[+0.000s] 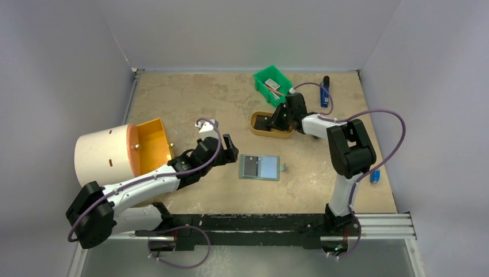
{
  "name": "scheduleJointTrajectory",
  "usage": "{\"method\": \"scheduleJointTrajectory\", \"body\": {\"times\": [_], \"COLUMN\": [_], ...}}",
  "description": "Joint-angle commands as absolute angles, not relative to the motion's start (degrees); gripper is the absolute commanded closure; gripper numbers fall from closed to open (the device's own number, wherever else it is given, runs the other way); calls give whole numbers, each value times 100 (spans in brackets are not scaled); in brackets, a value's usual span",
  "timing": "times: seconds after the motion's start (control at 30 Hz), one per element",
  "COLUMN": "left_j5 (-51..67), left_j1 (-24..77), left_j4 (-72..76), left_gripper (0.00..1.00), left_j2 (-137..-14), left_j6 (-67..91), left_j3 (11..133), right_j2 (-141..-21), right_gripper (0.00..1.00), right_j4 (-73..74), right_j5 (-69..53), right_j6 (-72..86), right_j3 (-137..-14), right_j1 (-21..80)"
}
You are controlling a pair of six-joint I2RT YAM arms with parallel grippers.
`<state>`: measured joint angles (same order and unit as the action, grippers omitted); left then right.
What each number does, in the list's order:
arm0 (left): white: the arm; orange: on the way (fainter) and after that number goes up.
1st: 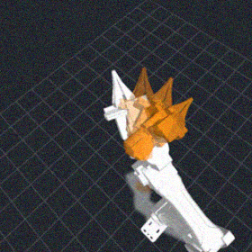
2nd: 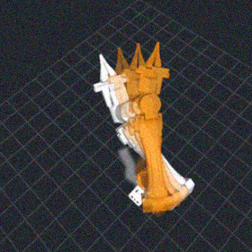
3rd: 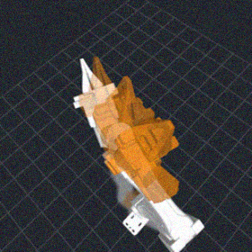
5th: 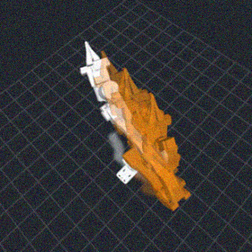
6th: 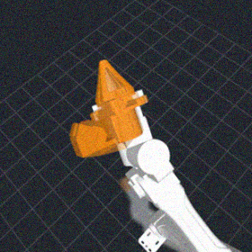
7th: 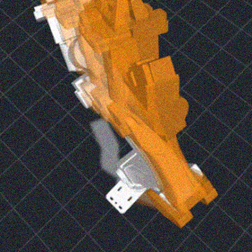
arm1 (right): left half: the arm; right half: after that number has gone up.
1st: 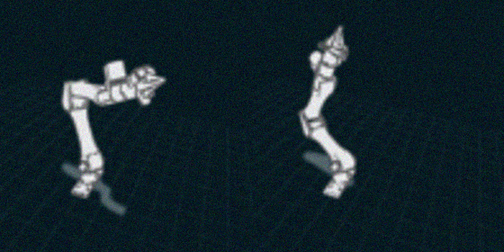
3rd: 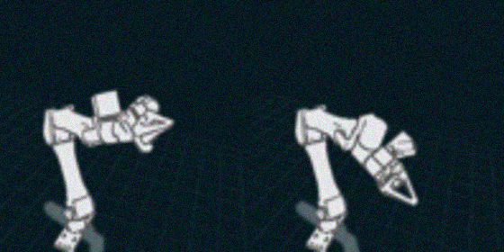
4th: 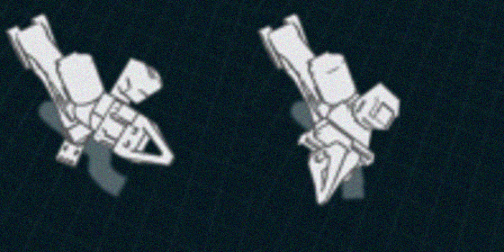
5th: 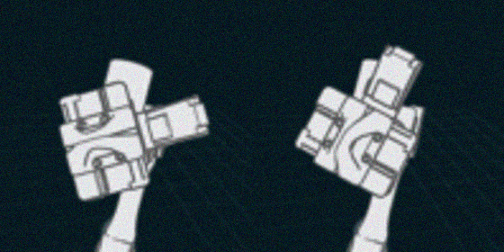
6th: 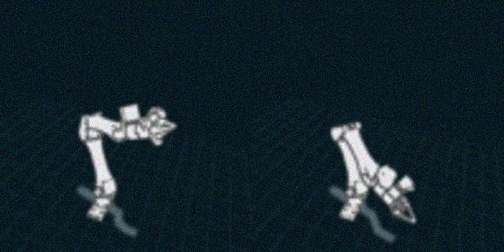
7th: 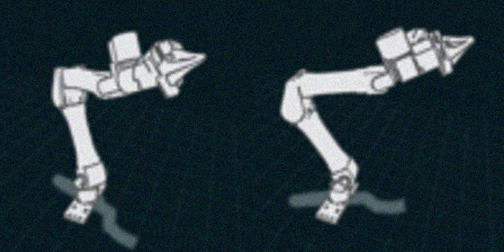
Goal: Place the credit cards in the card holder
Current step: Pick up the credit card from the storage box.
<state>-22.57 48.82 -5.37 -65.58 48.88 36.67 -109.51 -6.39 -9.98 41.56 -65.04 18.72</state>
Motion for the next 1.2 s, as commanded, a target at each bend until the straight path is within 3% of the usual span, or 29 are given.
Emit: {"method": "scheduleJointTrajectory", "body": {"times": [0.0, 0.8, 1.0, 1.17], "left_j5": [-2347, -2320, -2320, -2372], "left_j1": [4894, 4887, 4894, 4888], "left_j4": [-390, -392, -414, -469], "left_gripper": [30, 32, 33, 34], "left_j2": [-6564, -6592, -6536, -6447], "left_j6": [4914, 4965, 5000, 5048], "left_j3": [3661, 3671, 3676, 3708], "right_j2": [-10669, -9827, -9123, -8352], "right_gripper": [77, 100, 100, 100], "right_j4": [-583, -537, -442, -419], "right_j5": [-940, -1127, -1450, -1430], "right_j6": [4139, 4243, 4492, 5639], "right_j3": [-6342, -6010, -6040, -5820], "right_j1": [1812, 1717, 1716, 1589]}}
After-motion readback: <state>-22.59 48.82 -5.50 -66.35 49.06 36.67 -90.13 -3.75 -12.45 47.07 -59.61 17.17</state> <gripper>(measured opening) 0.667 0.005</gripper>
